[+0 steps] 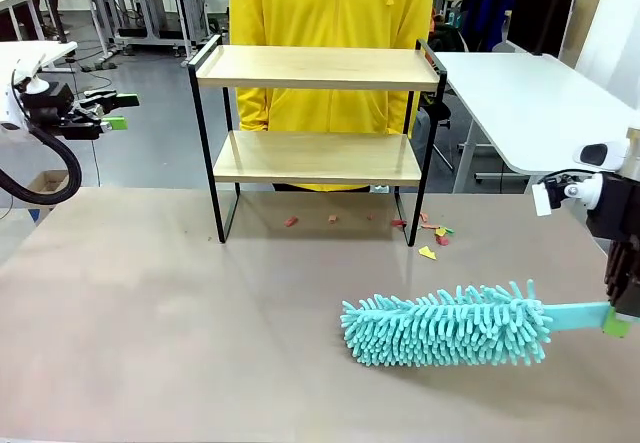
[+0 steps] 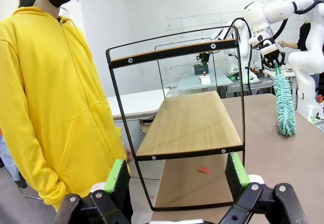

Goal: Clean the shelf.
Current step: Clean the specific section of the Shelf indicated by the human with the Duster.

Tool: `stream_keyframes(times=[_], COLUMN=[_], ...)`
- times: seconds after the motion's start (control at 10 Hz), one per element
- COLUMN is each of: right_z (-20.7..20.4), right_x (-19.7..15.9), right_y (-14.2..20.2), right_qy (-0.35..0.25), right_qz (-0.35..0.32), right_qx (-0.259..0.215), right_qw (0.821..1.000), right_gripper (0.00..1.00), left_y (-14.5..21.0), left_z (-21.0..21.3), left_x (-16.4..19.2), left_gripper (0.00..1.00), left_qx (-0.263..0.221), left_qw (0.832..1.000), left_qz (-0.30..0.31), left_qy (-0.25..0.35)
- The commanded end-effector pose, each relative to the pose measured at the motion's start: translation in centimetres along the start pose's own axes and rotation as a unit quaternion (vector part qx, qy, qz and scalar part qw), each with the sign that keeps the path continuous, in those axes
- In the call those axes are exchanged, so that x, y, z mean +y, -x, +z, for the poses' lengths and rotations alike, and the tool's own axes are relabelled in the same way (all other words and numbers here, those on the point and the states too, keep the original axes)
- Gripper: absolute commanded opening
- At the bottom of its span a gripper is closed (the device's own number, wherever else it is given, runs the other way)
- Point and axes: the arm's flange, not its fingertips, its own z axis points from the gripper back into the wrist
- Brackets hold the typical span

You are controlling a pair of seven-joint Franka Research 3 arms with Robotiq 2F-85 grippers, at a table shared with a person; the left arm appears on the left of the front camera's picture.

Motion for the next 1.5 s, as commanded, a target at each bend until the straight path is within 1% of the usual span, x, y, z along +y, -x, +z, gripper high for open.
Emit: stream_keyframes(times=[0.0, 1.4], right_z=[-0.08, -0.08], right_x=[0.22, 0.22], right_y=[-0.02, -0.02], right_qy=[0.000, 0.000], right_qz=[0.004, 0.004], right_qx=[0.000, 0.000], right_qw=[1.000, 1.000], right_gripper=[0.13, 0.13], left_y=[-0.39, -0.39], left_z=[-0.05, -0.05], left_x=[-0.14, -0.14], left_gripper=[1.00, 1.00], left_qx=[0.000, 0.000], left_qw=[1.000, 1.000], left_qz=[-0.002, -0.002], left_qy=[0.001, 0.001])
